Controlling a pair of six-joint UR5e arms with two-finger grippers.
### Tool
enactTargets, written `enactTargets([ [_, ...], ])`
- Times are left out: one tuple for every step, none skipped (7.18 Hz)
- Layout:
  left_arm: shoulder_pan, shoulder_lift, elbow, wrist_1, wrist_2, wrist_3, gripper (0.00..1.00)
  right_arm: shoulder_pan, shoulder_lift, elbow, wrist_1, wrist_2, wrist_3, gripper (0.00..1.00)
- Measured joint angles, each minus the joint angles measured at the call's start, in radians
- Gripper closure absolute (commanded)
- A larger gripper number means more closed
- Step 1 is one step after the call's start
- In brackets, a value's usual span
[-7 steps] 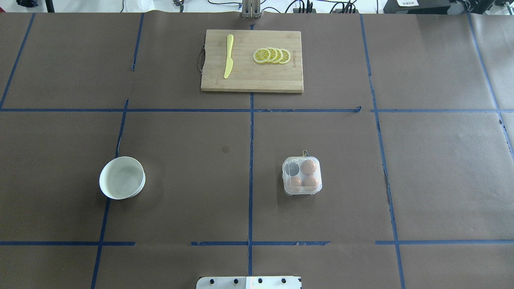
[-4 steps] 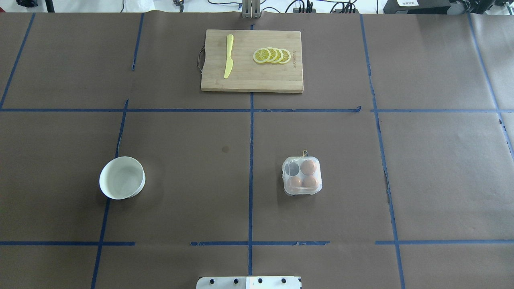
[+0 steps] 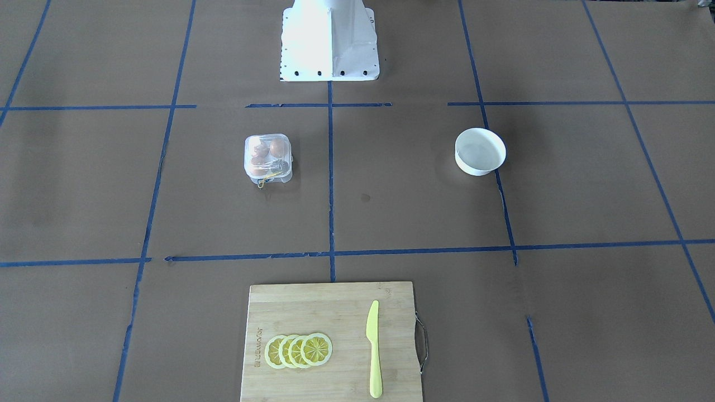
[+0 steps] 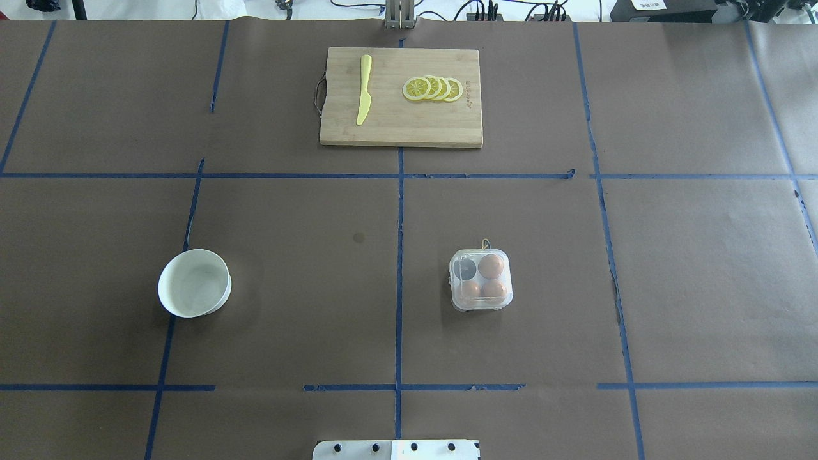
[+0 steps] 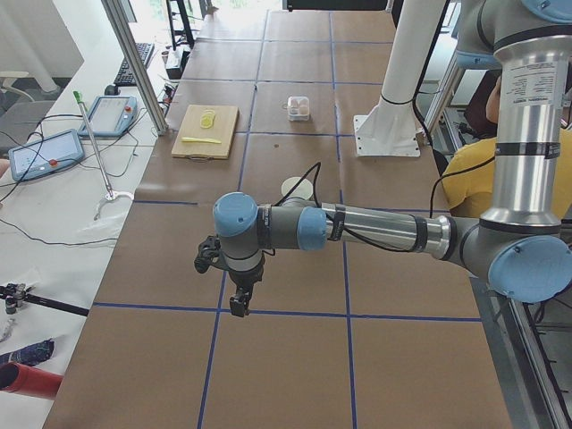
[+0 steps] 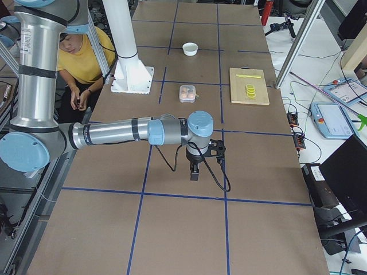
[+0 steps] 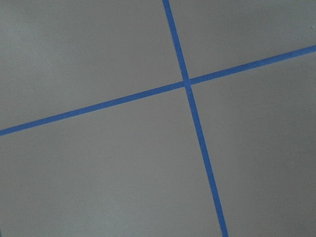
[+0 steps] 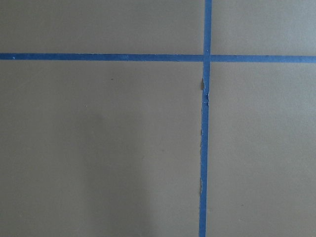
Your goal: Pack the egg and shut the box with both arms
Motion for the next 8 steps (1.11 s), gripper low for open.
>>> enactTargets([
  [0.0, 0.0, -0.001, 0.013, -0.021, -0.017, 0.0, 0.0, 0.0, 0.002, -0.001, 0.001, 0.003, 0.0],
  [0.0, 0.0, -0.002, 0.018, -0.031, -0.034, 0.0, -0.001, 0.0, 0.003, -0.002, 0.002, 0.006, 0.0],
  [0.0, 0.0, -0.003, 0.019, -0.034, -0.041, 0.0, -0.001, 0.004, 0.003, -0.009, 0.003, 0.007, 0.0],
  [-0.001, 0.001, -0.003, 0.019, -0.035, -0.042, 0.0, -0.001, 0.009, 0.004, -0.024, 0.003, 0.008, 0.0],
  [-0.001, 0.001, -0.003, 0.018, -0.035, -0.042, 0.0, -0.001, 0.012, 0.005, -0.035, 0.003, 0.008, 0.0],
  [0.0, 0.0, -0.003, 0.016, -0.033, -0.042, 0.0, -0.001, 0.013, 0.003, -0.04, 0.003, 0.009, 0.0],
  [0.0, -0.002, -0.003, 0.015, -0.032, -0.042, 0.0, -0.001, 0.014, 0.001, -0.04, 0.003, 0.009, 0.0],
  [0.0, -0.003, -0.003, 0.015, -0.032, -0.042, 0.0, -0.001, 0.014, -0.002, -0.04, 0.003, 0.01, 0.0],
])
